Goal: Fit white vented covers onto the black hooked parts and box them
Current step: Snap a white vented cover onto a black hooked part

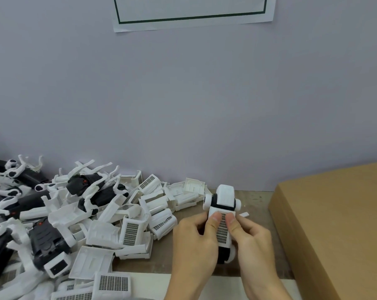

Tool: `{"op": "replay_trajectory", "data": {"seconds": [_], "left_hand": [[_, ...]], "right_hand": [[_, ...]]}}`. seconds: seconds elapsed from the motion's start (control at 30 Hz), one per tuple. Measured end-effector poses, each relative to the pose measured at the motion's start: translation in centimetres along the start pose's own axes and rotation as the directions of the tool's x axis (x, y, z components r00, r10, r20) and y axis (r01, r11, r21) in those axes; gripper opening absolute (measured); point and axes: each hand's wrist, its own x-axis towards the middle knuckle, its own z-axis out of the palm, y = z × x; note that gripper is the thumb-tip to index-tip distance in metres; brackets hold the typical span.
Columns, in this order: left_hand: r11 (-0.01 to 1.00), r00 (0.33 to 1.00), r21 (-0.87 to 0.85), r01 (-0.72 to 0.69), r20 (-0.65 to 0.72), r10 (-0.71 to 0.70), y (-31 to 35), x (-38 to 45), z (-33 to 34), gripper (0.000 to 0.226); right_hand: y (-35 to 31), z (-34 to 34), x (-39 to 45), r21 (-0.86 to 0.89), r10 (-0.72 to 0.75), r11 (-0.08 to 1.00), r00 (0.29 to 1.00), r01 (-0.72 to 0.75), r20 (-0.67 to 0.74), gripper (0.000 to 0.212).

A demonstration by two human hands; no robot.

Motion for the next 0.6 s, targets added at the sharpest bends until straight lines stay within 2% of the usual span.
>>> {"op": "replay_trajectory", "data": {"seconds": [0.13,0.2,0.27,0.37,0.47,0.6], "left_hand": [[0.989,0.99,-0.099,0.108,0.096,-0.098,-0.04,0.19,-0.11,0.031],[0.99,0.982,-0.068,0.125,0.148,-0.114,-0.03,0.14,-0.04,0.027],[0.995,0.987,-0.008,0.1,0.126,-0.099,-0.19,0.14,0.02,0.026],[0.997,0.997,0.04,0.067,0.031,-0.069,-0.35,0.33,-0.28,0.027],[0.996,0.994,-0.018,0.087,0.067,-0.085,0.15,0.23,-0.47,0.027],[0.993,0.99,-0.074,0.096,0.114,-0.087,0.19,0.18,-0.51,0.021]], "right_hand": [[0.08,0.37,0.1,0.042,0.008,0.999,1.0,-0.007,-0.006,0.023],[0.24,0.12,0.4,0.057,0.031,0.998,0.999,-0.03,-0.012,0.028],[0.19,0.0,0.53,0.07,0.063,0.995,0.998,-0.064,0.017,0.032],[0.24,0.16,0.39,-0.067,0.007,0.998,0.999,-0.005,0.04,0.021],[0.43,0.1,0.31,-0.261,-0.096,0.96,0.995,0.098,0.02,0.024],[0.4,0.28,0.48,-0.275,-0.128,0.955,0.991,0.114,-0.032,0.024]]}}
